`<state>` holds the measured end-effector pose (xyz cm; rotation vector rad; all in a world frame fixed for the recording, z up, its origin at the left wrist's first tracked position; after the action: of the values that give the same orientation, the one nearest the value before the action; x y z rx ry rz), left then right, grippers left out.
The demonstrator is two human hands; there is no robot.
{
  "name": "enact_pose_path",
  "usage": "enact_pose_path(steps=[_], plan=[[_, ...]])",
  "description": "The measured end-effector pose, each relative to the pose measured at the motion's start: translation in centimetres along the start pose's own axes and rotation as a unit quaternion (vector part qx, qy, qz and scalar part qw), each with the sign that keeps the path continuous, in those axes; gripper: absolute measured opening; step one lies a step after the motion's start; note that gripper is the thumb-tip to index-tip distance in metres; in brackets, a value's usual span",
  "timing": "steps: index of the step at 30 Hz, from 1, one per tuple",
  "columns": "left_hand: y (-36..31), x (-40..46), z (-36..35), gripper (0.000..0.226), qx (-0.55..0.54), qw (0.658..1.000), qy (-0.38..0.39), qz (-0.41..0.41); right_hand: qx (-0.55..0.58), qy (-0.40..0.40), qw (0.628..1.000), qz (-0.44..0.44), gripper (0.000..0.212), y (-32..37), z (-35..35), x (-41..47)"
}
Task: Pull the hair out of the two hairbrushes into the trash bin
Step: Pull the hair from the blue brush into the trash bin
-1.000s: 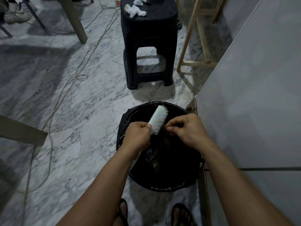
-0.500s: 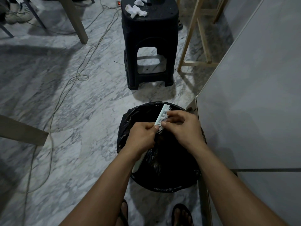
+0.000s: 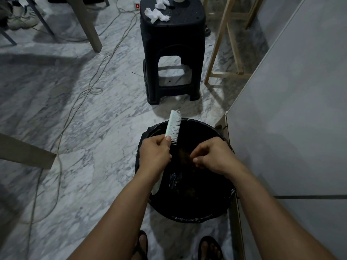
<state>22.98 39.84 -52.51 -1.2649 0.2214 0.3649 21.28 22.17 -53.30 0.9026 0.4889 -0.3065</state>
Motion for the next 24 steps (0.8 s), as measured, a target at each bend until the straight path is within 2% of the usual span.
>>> enact_pose_path(steps=[3, 6, 7, 9, 10, 12, 14, 17, 19, 21, 24], plan=[[-0.1, -0.5, -0.5, 0.023, -0.003, 0.999, 0.030, 0.010, -0.112, -0.003, 0.993, -0.031, 0.018, -0.3, 0.0, -0.1], [-0.2, -0.6, -0.9, 0.020, 0.008, 0.998, 0.054, 0.018, -0.127, -0.060, 0.989, -0.038, 0.048, 0.0, 0.6, 0.0], [-0.2, -0.6, -1.1, 0.021, 0.010, 0.998, 0.060, 0.022, -0.085, -0.074, 0.993, -0.025, 0.059, 0.3, 0.6, 0.1], [-0.1, -0.8, -1.4, 0.022, 0.012, 0.997, 0.070, 0.024, 0.095, -0.059, 0.994, 0.007, 0.072, 0.8, 0.2, 0.3], [-0.2, -0.9, -1.5, 0.022, 0.014, 0.997, 0.077, 0.020, 0.182, -0.037, 0.983, 0.012, 0.074, 0.9, -0.3, 0.4], [-0.5, -1.0, -1.6, 0.021, 0.029, 0.996, 0.085, 0.002, 0.244, -0.014, 0.970, 0.008, 0.071, 0.8, -0.8, 0.6], [-0.8, -1.0, -1.5, 0.019, 0.051, 0.995, 0.084, -0.023, 0.219, -0.018, 0.976, -0.003, 0.062, 0.6, -0.7, 0.5], [-1.1, -1.0, -1.3, 0.021, 0.059, 0.993, 0.087, -0.045, 0.193, -0.034, 0.981, -0.004, 0.034, 0.5, -0.3, 0.3], [-1.3, -1.0, -1.3, 0.023, 0.056, 0.994, 0.082, -0.048, 0.133, -0.055, 0.989, 0.015, 0.013, 0.8, 0.0, 0.2], [-1.5, -1.0, -0.9, 0.025, 0.054, 0.996, 0.051, -0.049, 0.066, -0.063, 0.996, 0.019, 0.018, 0.6, 0.3, 0.3], [-1.9, -0.6, 1.0, 0.031, 0.046, 0.995, -0.061, -0.063, -0.052, -0.016, 0.999, -0.005, 0.027, 0.0, 0.3, 0.0]])
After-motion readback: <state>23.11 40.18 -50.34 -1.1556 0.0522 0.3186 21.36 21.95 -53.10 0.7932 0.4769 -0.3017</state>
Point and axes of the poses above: each hand's wrist, its own x-axis towards the middle knuckle, its own z-axis out of the back of the hand, y = z × x, the point moved 6 cm from there along x, towards the middle knuckle, and after that the axes turned 3 degrees about -z, right-handed, at the moved point
